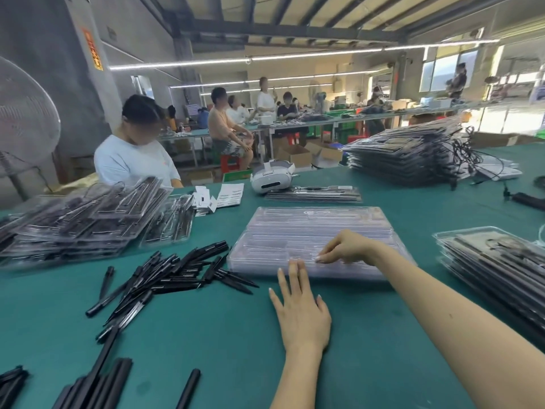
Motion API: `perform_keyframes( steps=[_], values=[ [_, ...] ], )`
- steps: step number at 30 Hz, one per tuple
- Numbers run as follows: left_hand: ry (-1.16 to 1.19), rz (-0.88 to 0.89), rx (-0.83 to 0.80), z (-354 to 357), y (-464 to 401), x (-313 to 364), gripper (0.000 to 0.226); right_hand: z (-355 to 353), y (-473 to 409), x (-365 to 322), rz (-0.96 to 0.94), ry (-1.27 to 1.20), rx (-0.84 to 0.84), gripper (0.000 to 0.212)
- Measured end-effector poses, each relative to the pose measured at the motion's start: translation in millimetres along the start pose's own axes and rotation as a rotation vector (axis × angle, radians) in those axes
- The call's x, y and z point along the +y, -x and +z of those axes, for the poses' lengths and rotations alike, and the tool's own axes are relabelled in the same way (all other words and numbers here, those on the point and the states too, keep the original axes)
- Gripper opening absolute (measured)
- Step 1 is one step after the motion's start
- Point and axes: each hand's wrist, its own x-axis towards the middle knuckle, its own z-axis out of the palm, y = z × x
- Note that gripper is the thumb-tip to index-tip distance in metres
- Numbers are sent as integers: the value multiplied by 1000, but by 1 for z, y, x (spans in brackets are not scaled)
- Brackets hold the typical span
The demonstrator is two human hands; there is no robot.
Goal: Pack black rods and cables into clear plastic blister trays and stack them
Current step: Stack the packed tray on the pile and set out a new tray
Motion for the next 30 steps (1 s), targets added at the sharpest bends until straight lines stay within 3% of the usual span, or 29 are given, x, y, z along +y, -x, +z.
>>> perform_keyframes(
  steps=[9, 16, 20, 30],
  values=[
    [23, 21, 9, 2, 0, 0, 71, -3, -8, -9, 170, -20, -59, 10],
    [27, 28, 14, 1, 0, 0, 71, -3, -10, -4, 71, 5, -70, 20],
    [-10, 32, 24, 2, 1, -1, 84, 2, -12, 2, 7, -8, -38, 21],
    [36, 45, 38, 3, -1, 0, 70, 3, -11, -6, 49, 15, -28, 19]
  ],
)
